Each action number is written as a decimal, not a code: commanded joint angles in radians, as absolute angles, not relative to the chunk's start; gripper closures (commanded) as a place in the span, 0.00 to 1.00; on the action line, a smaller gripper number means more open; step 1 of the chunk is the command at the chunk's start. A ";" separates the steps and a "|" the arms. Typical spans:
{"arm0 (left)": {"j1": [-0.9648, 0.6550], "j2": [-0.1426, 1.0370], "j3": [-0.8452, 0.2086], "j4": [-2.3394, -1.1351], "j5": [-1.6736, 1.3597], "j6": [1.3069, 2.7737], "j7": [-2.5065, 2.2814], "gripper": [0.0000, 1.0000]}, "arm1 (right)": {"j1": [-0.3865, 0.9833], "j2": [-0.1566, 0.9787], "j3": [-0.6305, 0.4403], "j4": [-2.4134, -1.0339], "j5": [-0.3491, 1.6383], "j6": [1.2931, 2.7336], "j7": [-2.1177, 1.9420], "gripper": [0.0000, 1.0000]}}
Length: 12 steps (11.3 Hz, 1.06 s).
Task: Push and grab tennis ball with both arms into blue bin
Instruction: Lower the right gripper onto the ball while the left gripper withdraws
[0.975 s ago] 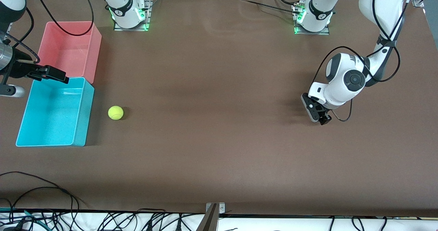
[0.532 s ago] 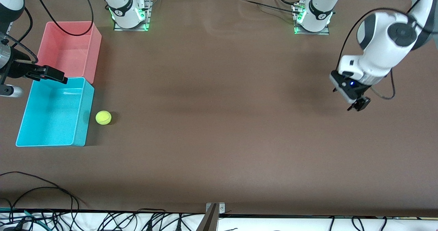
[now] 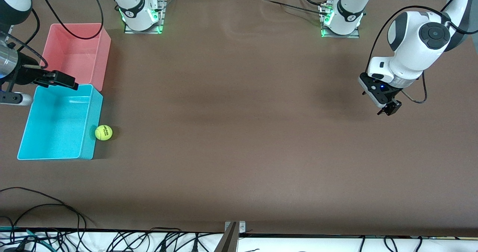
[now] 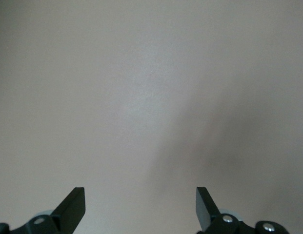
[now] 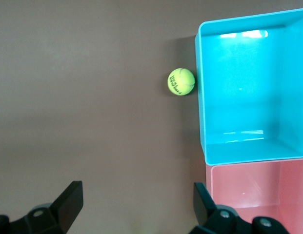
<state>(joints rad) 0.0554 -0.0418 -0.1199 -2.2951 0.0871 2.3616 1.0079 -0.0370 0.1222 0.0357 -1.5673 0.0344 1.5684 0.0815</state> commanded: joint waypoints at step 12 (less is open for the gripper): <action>0.049 -0.072 -0.094 -2.177 0.114 2.157 0.531 0.00 | 0.017 0.169 0.035 -1.872 -0.152 1.981 -1.189 0.00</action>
<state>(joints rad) 0.0540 -0.0464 -0.0932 -2.2146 0.0871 2.1568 0.5598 0.0123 0.2421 0.0377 -1.6820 -0.1241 1.8181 -1.1142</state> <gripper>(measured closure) 0.000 0.000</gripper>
